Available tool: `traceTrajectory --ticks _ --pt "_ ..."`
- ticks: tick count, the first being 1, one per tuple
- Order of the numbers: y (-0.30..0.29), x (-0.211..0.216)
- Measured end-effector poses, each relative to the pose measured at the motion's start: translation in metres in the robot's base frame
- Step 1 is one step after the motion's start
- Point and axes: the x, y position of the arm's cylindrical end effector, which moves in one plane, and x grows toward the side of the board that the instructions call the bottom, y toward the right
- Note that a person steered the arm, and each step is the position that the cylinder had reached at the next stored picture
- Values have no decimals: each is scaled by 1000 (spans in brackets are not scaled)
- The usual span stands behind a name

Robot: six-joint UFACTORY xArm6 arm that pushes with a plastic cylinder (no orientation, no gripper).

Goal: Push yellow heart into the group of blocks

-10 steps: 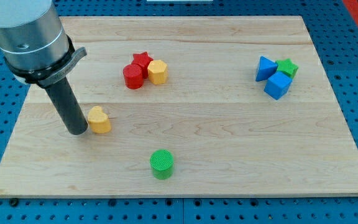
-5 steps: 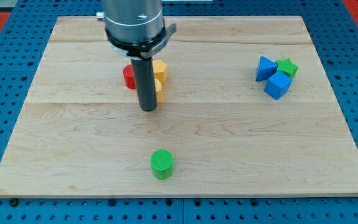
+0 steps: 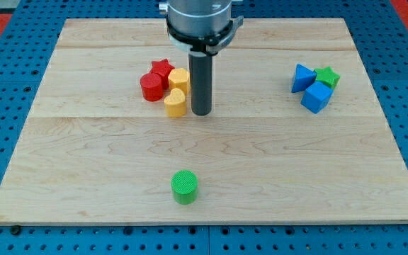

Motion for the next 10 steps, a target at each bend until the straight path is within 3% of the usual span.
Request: traceTrajectory --ticks 1,4,7,8,9,10 --pt "-19 -1" --pt "8 19" --pt "-31 19" --pt "-52 14" --pt "-36 -12" --pt "-31 24"
